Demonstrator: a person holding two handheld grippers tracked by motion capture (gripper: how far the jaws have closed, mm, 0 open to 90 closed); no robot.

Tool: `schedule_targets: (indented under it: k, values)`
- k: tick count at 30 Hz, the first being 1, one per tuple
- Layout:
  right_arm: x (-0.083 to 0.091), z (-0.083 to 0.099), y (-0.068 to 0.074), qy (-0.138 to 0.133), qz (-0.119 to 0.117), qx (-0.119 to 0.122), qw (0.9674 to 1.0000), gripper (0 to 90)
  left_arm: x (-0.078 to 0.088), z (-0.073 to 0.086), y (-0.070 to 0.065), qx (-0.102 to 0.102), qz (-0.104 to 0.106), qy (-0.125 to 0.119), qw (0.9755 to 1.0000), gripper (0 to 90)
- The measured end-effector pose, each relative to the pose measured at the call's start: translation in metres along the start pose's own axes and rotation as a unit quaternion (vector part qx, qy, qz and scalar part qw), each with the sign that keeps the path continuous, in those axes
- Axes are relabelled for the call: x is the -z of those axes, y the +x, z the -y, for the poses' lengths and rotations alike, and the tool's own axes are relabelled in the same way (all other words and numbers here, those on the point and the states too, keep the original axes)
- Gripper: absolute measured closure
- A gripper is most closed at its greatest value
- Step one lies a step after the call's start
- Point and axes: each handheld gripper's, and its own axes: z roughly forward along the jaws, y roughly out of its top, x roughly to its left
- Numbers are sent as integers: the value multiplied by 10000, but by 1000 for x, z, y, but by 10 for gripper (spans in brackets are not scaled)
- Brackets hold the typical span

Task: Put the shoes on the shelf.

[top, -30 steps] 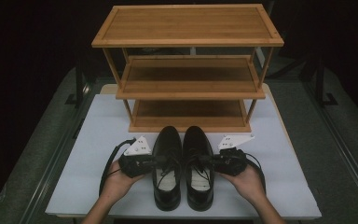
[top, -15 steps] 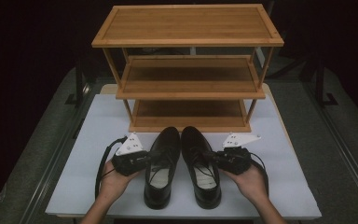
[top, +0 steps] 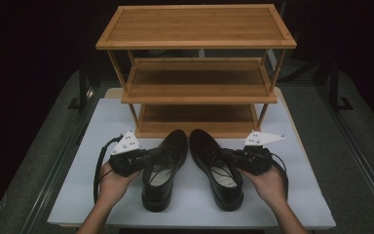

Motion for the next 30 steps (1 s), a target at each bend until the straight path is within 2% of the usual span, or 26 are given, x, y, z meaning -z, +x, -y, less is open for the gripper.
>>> schedule_targets:
  k: [13, 24, 30]
  values:
    - [-7, -16, -30, -121, 361, -90, 9992, 868, -19, -22, 25, -17, -159, -189, 9997, 873]
    - [-29, -33, -51, -136, 583, -136, 9981, 867, -50, -30, 47, -2, -314, -223, 9993, 873]
    - [-45, -43, -61, -65, 798, -82, 9968, 867, -69, -33, 59, 32, -434, -268, 9987, 873]
